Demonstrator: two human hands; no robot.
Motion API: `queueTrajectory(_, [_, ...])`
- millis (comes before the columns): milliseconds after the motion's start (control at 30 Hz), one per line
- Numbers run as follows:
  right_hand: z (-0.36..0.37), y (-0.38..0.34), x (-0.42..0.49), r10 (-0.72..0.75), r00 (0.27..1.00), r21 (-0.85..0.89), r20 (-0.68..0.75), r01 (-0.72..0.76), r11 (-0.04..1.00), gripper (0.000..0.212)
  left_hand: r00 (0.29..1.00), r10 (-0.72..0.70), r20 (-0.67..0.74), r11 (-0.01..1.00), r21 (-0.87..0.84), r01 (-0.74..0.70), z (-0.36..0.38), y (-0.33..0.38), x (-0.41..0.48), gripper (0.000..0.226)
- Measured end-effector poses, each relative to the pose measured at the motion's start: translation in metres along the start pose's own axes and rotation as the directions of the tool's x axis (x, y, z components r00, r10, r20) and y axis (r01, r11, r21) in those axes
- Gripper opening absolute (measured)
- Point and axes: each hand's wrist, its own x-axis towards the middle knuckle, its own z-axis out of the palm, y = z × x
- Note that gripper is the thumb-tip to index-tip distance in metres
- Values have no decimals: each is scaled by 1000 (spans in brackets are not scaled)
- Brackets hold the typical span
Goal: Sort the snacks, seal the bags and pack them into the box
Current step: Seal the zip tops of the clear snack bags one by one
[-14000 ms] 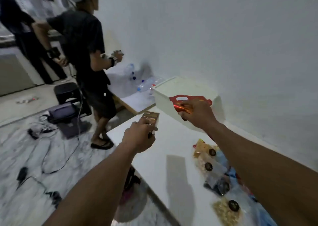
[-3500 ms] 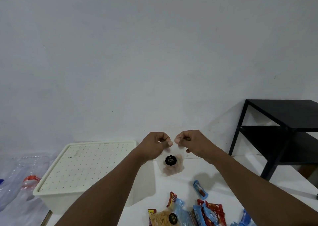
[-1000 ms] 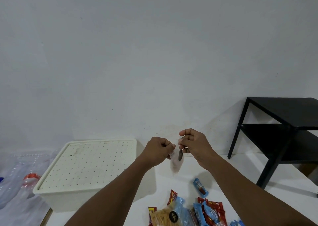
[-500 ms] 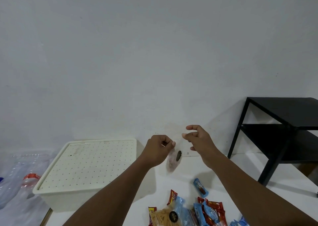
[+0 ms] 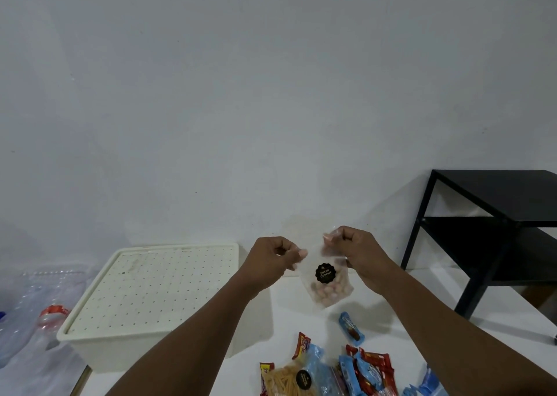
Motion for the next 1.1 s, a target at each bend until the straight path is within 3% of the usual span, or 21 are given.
queueTrajectory(133, [-1,-3,-1,15,999,-12,31,-14,1000,33,1000,21,-23,997,-75,-22,0,-3,1,20])
queueTrajectory(333, [-4,-10,-1,-21,999,-77,46,25,997,19,1000,-17,12,991,-134,18,2,2,3,19])
queueTrajectory(467, [0,-16,-1,-73,996,-95,43,77,992,19,998,-56,1,977,-206,55,9,5,3,30])
queueTrajectory(633, [4,-14,-6,-18,997,-83,69,24,996,29,1000,1,-24,989,-145,-4,7,11,7,12])
queueTrajectory(767, [1,-13,-5,-29,999,-129,36,33,991,30,1000,-2,-5,991,-133,2,6,11,7,13])
queueTrajectory(867, [0,-15,-4,-74,997,-158,3,73,985,28,999,-44,-20,976,-215,39,10,7,4,19])
queueTrajectory(1000, [-7,-9,-3,-39,996,-57,-80,34,998,28,994,-93,-56,956,-284,73,8,6,4,15])
queueTrajectory(1100, [-10,-6,-6,33,999,-32,4,-32,999,27,995,-65,-70,963,-265,45,7,7,5,15])
